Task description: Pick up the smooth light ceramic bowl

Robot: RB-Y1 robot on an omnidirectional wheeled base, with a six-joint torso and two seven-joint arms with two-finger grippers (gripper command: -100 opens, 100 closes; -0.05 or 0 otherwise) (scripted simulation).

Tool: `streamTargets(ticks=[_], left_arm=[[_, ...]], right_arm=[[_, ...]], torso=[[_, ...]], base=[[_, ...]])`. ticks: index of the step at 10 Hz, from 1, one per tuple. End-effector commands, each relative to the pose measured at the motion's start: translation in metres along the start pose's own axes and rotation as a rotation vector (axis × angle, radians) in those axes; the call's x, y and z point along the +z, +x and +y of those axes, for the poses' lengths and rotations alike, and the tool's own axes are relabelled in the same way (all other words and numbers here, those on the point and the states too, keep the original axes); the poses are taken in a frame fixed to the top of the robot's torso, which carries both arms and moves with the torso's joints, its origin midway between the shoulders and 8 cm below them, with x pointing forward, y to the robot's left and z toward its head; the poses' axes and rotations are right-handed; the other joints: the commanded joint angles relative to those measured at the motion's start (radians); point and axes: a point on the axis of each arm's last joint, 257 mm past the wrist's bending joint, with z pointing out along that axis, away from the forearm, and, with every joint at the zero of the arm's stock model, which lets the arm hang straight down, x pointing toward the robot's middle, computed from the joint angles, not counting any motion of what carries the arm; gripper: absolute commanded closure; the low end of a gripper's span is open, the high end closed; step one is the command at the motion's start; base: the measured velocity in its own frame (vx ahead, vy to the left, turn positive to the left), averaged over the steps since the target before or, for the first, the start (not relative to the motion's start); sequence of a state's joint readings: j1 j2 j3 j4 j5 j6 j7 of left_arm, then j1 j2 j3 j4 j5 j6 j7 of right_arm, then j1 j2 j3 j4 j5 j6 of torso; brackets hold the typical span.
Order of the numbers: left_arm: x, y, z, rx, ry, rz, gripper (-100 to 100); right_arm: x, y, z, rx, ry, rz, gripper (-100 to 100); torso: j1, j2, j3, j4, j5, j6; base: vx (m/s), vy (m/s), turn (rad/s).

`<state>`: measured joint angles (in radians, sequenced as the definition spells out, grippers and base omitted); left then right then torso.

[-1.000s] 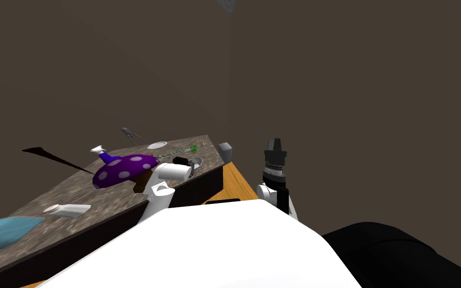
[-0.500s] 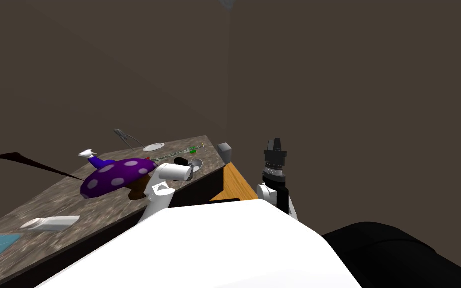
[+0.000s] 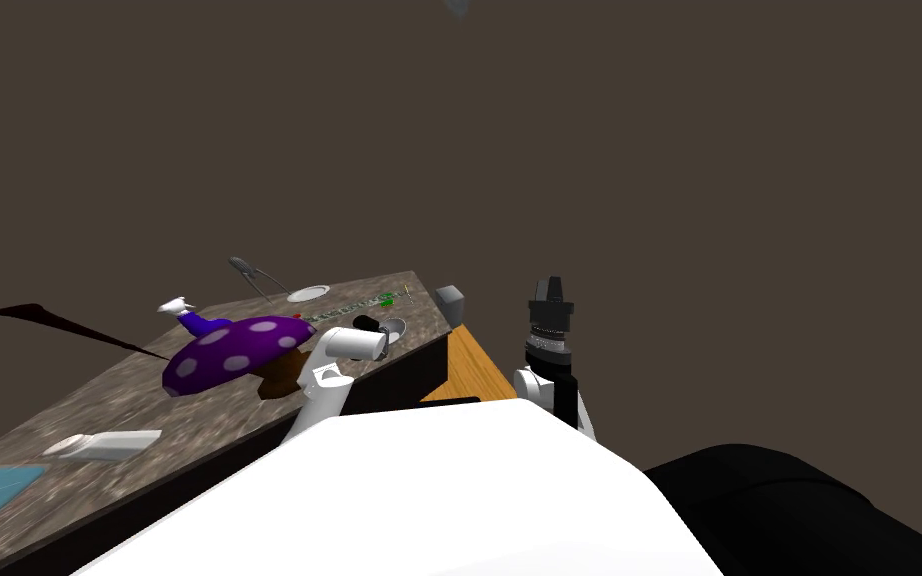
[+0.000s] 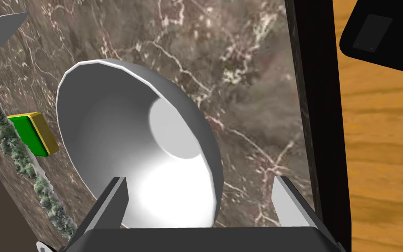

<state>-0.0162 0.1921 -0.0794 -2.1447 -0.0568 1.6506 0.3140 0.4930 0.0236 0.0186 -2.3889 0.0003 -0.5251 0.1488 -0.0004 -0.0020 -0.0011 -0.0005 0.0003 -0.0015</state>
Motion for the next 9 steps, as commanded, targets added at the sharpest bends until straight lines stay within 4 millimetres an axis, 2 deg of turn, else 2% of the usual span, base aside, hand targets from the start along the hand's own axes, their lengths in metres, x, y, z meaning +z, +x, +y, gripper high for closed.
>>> streamTargets(ticks=[1, 5, 6, 7, 9], left_arm=[[0.000, 0.000, 0.000, 0.000, 0.000, 0.000, 100], [0.000, -0.001, 0.001, -0.004, -0.002, -0.001, 100], [0.000, -0.001, 0.001, -0.004, -0.002, -0.001, 0], [-0.008, -0.002, 0.001, -0.002, -0.003, -0.001, 100], [-0.017, -0.002, 0.003, -0.003, -0.006, -0.002, 100]], right_arm=[[0.000, 0.000, 0.000, 0.000, 0.000, 0.000, 0], [0.000, 0.000, 0.000, 0.000, 0.000, 0.000, 0], [0.000, 0.000, 0.000, 0.000, 0.000, 0.000, 0], [0.000, 0.000, 0.000, 0.000, 0.000, 0.000, 0], [0.000, 0.000, 0.000, 0.000, 0.000, 0.000, 0]], torso=[[0.000, 0.000, 0.000, 0.000, 0.000, 0.000], [0.000, -0.001, 0.000, 0.000, 0.000, 0.001], [0.000, 0.000, 0.000, 0.000, 0.000, 0.001], [0.000, 0.000, 0.000, 0.000, 0.000, 0.002], [-0.001, 0.000, 0.000, 0.001, -0.001, 0.002]], base=[[0.000, 0.000, 0.000], [0.000, 0.000, 0.000], [0.000, 0.000, 0.000], [0.003, -0.001, -0.022], [0.006, 0.000, -0.014]])
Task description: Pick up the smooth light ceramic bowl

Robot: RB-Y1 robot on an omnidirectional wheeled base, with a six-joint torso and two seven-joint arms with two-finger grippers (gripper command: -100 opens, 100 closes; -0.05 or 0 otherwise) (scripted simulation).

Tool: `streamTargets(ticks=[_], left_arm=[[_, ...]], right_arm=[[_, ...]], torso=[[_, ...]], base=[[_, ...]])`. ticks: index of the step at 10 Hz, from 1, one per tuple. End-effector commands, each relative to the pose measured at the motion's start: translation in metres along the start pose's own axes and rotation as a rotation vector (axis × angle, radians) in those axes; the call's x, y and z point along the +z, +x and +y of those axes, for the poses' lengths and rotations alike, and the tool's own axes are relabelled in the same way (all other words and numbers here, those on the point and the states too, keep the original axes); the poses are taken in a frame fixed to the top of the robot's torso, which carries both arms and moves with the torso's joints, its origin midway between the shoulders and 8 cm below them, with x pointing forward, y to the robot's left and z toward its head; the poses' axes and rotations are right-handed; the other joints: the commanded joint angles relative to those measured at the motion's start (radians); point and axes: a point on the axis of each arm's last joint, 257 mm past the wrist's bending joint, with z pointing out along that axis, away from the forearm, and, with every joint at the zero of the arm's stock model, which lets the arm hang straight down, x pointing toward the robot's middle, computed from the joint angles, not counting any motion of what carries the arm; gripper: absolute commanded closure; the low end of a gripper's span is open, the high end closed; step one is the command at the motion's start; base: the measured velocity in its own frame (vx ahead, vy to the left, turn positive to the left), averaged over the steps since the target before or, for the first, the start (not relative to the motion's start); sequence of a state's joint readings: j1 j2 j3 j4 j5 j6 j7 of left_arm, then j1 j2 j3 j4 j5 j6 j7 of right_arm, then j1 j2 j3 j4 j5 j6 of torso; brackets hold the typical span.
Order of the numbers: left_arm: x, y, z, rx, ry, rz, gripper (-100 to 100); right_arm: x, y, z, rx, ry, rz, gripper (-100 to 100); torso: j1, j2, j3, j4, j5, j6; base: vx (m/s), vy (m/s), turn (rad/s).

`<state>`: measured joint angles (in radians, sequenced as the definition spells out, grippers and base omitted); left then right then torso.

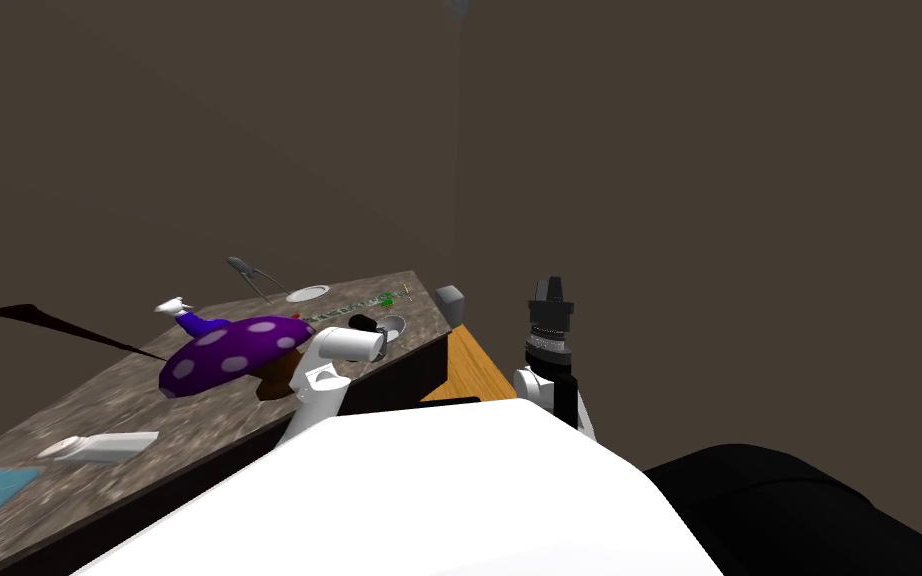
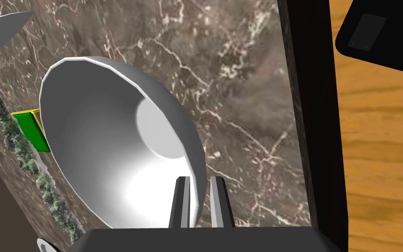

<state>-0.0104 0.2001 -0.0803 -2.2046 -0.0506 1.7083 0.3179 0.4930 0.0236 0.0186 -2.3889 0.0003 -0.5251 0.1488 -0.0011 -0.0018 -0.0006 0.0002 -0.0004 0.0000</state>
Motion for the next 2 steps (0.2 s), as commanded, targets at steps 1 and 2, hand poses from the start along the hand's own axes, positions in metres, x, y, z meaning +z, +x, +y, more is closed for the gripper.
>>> streamTargets(ticks=[1, 2], left_arm=[[0.0000, 0.0000, 0.0000, 0.000, 0.000, 0.000, 100], [-0.0006, -0.0002, 0.0006, 0.000, -0.002, -0.001, 0]], right_arm=[[0.0000, 0.0000, 0.0000, 0.000, 0.000, 0.000, 0], [0.0000, 0.0000, 0.0000, 0.000, 0.000, 0.000, 0]], torso=[[0.000, 0.000, 0.000, 0.000, 0.000, 0.000], [0.000, 0.000, 0.000, 0.000, 0.000, 0.000]], base=[[0.000, 0.000, 0.000], [0.000, 0.000, 0.000]])
